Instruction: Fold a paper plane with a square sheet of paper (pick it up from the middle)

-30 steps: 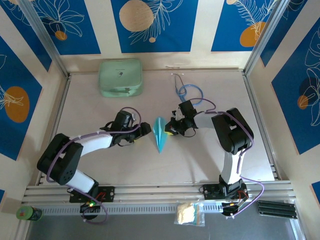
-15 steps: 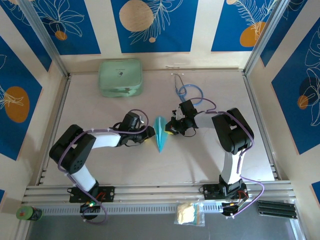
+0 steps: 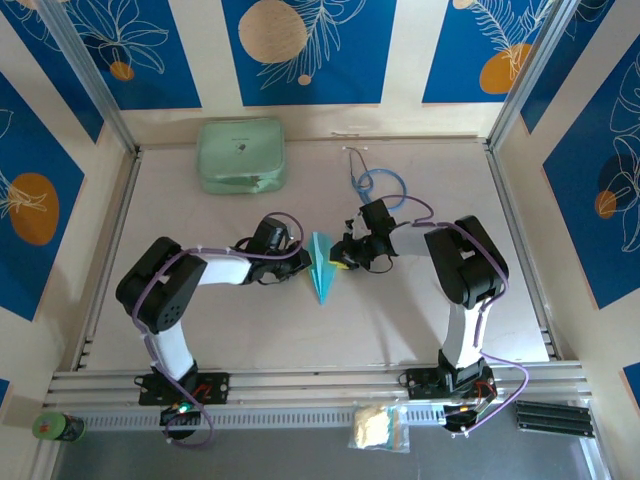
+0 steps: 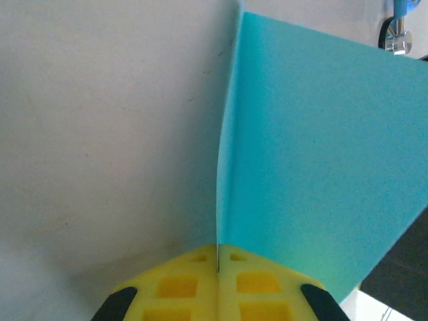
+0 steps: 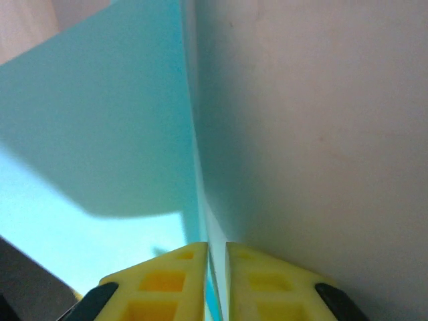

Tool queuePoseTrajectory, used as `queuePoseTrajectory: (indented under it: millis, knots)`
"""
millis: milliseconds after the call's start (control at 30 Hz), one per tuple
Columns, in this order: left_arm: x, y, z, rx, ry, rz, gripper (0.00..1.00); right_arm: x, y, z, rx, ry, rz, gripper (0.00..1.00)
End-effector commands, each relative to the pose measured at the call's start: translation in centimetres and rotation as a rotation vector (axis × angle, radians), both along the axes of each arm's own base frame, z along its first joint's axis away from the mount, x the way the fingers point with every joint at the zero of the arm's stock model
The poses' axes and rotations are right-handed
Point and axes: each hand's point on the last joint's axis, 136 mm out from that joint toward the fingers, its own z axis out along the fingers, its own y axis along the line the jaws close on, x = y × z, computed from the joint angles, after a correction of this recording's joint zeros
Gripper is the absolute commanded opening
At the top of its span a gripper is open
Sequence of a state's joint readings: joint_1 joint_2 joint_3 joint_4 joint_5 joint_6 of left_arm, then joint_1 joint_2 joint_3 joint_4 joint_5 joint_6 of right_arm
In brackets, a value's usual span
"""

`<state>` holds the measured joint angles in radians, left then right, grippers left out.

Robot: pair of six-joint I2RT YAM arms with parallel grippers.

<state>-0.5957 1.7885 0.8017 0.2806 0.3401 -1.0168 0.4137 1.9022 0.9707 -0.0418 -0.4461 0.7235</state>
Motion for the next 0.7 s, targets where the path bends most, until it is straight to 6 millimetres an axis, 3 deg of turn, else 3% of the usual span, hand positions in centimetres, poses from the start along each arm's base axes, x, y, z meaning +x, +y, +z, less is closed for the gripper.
queuePoseTrajectory:
  millis: [0, 200, 400, 667]
  knots:
    - [0.7, -0.3, 0.4, -0.026, -0.010, 0.007, 0.00, -0.4, -0.1, 1.9, 0.051, -0.028, 0.018, 0.18]
    - [0.7, -0.4, 0.5, -0.043, -0.013, 0.000, 0.00, -0.3, -0.2, 1.6, 0.051, -0.021, 0.018, 0.17]
    - [0.9, -0.1, 0.8, -0.050, -0.017, -0.001, 0.00, 0.5, -0.1, 1.6, 0.042, -0.032, 0.010, 0.07]
    - [1.3, 2.5, 1.3, 0.000, -0.040, 0.072, 0.00, 1.5, -1.0, 2.3, -0.007, -0.093, -0.033, 0.02]
